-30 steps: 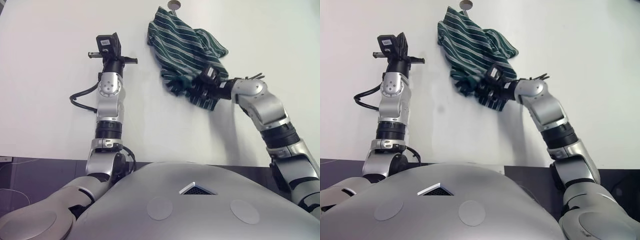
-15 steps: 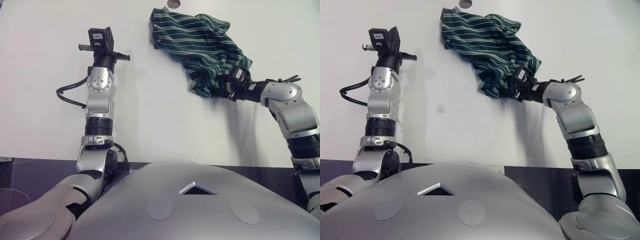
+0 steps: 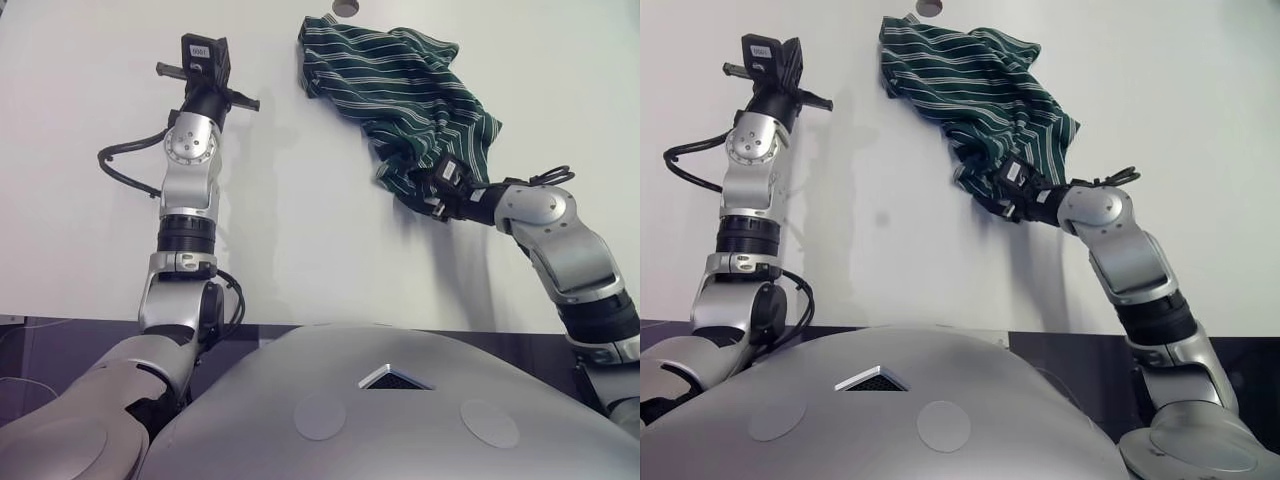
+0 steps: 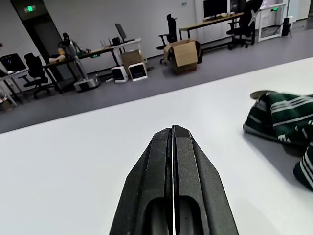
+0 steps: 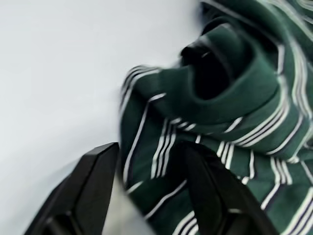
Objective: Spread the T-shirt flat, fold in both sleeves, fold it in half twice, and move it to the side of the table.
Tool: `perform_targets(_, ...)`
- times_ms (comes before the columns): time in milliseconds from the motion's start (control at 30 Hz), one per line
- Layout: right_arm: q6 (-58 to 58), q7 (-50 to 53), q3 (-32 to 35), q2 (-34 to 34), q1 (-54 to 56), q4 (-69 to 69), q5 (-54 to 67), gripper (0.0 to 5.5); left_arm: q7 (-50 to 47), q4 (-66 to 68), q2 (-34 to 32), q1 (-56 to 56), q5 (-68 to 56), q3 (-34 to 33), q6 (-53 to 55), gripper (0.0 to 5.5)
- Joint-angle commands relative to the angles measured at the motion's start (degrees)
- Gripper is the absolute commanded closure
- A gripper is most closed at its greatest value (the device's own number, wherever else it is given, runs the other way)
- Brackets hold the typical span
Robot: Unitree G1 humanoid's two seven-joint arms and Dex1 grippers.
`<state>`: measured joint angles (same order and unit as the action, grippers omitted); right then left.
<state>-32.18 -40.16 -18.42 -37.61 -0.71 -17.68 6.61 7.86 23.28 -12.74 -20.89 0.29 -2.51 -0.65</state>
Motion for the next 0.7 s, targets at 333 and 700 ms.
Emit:
perform_targets(333, 9.62, -2.73, 6.82, 0.9, 6.51, 4.5, 3.91, 5.46, 16.75, 3.57, -7.79, -4.43, 6.87, 11.2, -12.78, 5.5)
perform_targets(700, 5.58, -6.89, 20.74, -1.48, 31.8, 5.94, 15.38, 5.46, 29.64, -4.7, -3.8, -5.07, 3.07, 17.58, -9.52, 5.5)
